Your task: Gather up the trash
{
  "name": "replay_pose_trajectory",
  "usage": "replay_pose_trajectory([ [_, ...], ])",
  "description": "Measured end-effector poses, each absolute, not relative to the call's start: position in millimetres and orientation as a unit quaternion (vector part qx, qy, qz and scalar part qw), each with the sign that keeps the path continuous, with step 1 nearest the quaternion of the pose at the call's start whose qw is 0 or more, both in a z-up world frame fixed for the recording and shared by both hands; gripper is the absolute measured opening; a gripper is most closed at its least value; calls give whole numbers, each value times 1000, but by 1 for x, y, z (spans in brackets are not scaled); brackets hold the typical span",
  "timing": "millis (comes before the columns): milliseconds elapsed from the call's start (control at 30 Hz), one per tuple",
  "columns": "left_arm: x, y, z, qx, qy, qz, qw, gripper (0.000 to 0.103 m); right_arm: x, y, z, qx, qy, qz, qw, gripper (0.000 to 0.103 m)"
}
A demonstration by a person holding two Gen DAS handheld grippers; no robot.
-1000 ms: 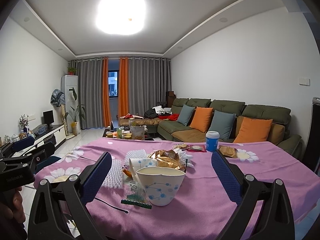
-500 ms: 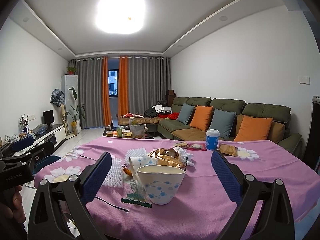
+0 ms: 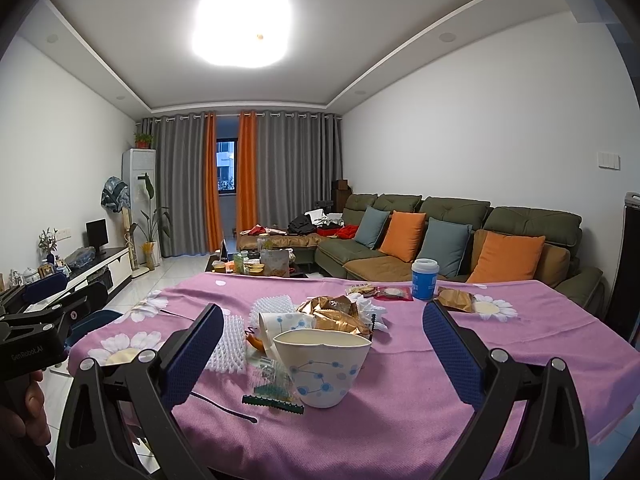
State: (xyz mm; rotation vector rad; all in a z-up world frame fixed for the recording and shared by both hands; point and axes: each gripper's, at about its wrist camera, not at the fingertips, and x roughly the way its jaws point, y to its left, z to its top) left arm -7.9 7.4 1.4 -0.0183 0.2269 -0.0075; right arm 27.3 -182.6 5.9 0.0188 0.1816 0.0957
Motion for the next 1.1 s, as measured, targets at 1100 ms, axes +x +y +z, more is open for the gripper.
replay_pose_trajectory([
  [1100,-7,8,2,-10,112,-5,994,97,26,-181,5,8,91,48,995,96],
])
